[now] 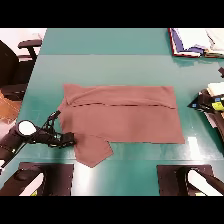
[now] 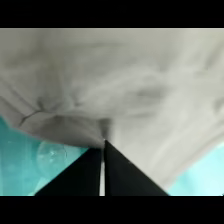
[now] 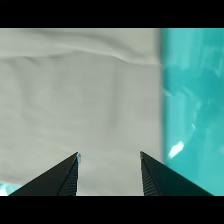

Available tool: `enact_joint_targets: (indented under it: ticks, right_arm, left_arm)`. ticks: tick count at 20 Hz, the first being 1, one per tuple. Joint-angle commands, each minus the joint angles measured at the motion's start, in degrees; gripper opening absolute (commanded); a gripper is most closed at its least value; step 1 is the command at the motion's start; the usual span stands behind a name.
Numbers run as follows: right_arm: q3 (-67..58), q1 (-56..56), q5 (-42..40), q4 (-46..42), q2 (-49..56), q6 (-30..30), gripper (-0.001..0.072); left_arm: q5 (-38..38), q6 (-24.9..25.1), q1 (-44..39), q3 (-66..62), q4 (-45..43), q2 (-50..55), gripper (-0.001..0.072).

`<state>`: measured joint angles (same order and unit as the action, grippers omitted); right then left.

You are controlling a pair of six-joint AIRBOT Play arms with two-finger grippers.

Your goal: Fold the shirts.

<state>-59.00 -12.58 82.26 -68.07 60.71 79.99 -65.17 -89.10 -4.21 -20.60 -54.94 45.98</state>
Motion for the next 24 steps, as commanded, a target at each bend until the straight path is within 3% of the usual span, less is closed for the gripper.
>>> enact_joint_targets:
  ticks: [1,3,9,10,12,14,16,19,22,24]
  right_arm:
    - [4.17,-5.42,4.2,-7.32,-0.85,-0.11,0.044]
    - [12.33,-10.51,3.52,-8.28,-1.95,-0.13,0.0538]
    - [28.52,-16.26,-2.67,2.95,3.74,-2.93,0.0498]
    - [28.87,-14.93,-3.72,4.76,4.72,-3.19,0.0448]
    - [28.17,-11.54,-4.33,5.46,6.03,-3.17,0.0426]
    - [26.12,-8.07,-4.24,5.01,6.19,-3.17,0.019]
    - [23.67,-5.53,-3.04,3.28,3.54,-3.15,0.0017]
    - [20.96,-4.17,2.32,-2.73,-3.96,-3.08,0.0016]
    - [18.75,-5.62,8.72,-6.21,-11.56,-2.89,0.0016]
    - [16.52,-5.68,7.3,-6.91,-14.73,-0.61,0.0015]
  left_arm:
    - [-2.8,1.18,0.0,-4.2,-0.96,-0.11,0.002]
    - [-3.3,1.73,0.0,-7.28,-1.81,-0.11,0.002]
    - [-3.39,2.56,0.02,-9.6,-1.84,-0.09,0.0021]
    - [-3.39,2.58,0.02,-9.6,-1.84,-0.11,0.0021]
    - [-3.63,2.58,0.02,-9.6,-2.08,-0.09,0.0021]
    - [-6.1,3.23,0.02,-9.73,-2.32,-0.11,0.002]
    - [-10.47,3.13,0.0,-10.71,-4.17,-1.18,0.0019]
    - [-16.24,-1.16,0.02,-10.71,-9.75,-10.45,0.0019]
    - [-25.38,-2.62,0.0,-10.91,-8.5,-17.16,0.0019]
    - [-27.47,-2.43,0.0,-12.92,-7.63,-16.83,0.0019]
